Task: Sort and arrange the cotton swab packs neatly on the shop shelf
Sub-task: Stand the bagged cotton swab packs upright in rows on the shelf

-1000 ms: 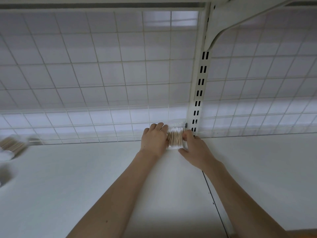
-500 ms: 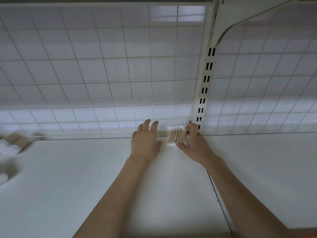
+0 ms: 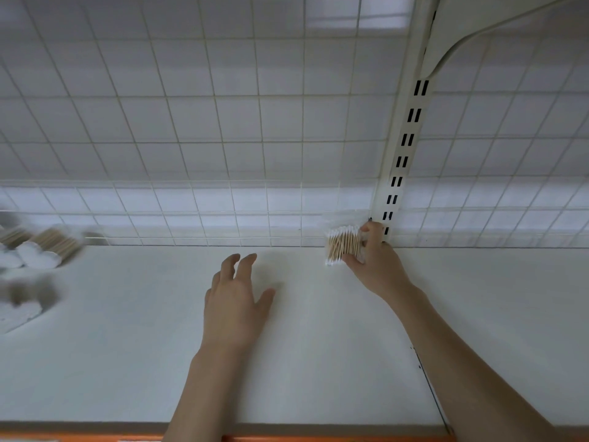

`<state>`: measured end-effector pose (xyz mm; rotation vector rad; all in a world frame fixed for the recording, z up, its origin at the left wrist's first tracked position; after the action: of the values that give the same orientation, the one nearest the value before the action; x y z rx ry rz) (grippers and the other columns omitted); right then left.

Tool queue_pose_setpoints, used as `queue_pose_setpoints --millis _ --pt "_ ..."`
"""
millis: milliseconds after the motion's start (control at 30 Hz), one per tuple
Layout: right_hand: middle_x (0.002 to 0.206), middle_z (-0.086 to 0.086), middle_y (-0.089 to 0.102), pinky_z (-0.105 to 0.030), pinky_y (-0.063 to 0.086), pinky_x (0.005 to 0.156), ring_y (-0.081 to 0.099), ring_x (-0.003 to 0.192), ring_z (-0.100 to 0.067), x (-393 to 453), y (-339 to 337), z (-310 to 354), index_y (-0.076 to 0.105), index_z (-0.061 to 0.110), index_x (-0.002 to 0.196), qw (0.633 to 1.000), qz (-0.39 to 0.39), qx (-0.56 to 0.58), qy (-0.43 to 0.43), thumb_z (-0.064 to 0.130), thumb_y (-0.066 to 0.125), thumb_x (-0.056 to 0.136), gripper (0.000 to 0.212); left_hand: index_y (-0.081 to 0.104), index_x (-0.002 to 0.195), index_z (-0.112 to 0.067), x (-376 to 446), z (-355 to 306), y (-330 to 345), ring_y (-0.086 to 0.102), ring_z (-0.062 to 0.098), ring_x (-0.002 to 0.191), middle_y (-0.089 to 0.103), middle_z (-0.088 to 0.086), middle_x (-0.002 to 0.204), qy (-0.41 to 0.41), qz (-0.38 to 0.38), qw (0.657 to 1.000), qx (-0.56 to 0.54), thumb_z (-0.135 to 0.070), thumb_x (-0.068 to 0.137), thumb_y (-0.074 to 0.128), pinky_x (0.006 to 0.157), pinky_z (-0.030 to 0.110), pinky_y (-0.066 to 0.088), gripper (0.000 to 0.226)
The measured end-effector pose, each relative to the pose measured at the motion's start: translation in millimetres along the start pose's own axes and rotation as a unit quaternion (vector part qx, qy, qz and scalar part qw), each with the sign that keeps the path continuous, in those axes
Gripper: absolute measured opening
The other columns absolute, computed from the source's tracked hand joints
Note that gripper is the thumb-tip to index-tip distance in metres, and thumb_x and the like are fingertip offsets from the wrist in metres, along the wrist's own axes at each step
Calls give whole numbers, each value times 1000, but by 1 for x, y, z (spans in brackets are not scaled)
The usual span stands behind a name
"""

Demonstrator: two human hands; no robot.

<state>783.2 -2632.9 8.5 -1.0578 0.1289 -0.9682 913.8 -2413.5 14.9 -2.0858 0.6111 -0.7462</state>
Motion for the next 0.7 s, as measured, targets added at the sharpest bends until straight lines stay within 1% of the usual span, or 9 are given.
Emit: queue_pose_setpoints --millis 33,100,200,300,400,500,600,700 --pt "91 -6 56 -31 41 65 59 85 -34 0 -1 0 29 11 119 1000 -2 -2 7 24 66 83 53 34 140 -22 0 0 0 40 24 124 28 2 146 0 -1 1000 -1 -34 84 61 97 37 35 62" --pt "99 -11 59 -34 43 68 58 90 -36 -1 -2 1 30 10 120 1000 -6 -9 22 25 66 83 53 34 140 -22 -1 1 0 39 24 124 28 2 146 -3 0 1000 1 -34 85 61 98 37 35 62" --pt "111 -13 58 -38 43 78 55 99 -36 -7 -6 5 33 9 122 999 -20 -29 37 26 66 82 54 34 140 -22 -2 3 -2 38 24 126 29 1 146 -12 1 1000 6 -35 85 60 98 37 34 61" --pt "119 -12 54 -40 40 88 51 107 -33 -16 -10 12 34 10 125 995 -46 -69 61 27 62 85 51 34 139 -23 -2 8 -6 37 24 126 31 1 144 -14 4 1000 15 -36 86 59 98 37 34 60" --pt "123 -10 50 -38 39 90 47 112 -30 -28 -7 26 35 10 128 988 -55 -120 80 28 57 88 49 36 139 -23 -4 16 -12 35 22 126 36 -1 142 -11 8 999 33 -37 87 57 99 36 34 58" --pt "121 -11 50 -37 39 89 47 110 -29 -41 -1 49 37 8 127 981 -63 -154 99 27 53 89 45 39 137 -23 -5 31 -23 35 21 126 41 -3 138 -8 8 999 42 -37 87 56 98 35 32 54" --pt "117 -9 52 -35 39 87 48 106 -27 -51 11 81 43 9 122 983 -64 -145 88 25 51 90 36 42 134 -23 -7 53 -40 37 21 125 44 -4 135 -3 8 998 56 -38 88 55 98 35 32 49" --pt "122 -4 51 -32 36 91 45 113 -24 -58 35 122 45 13 124 989 -40 -130 63 26 48 91 35 45 131 -25 -7 85 -63 38 20 124 46 -5 134 0 6 998 69 -39 89 53 98 34 31 46"
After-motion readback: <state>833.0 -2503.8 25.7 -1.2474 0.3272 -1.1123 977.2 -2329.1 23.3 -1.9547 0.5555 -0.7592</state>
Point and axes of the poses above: each hand's wrist, its own x-axis towards the middle knuckle, its own y-axis out of the palm, z = x × y, the point moved 5 cm from there along x, towards the middle knuckle
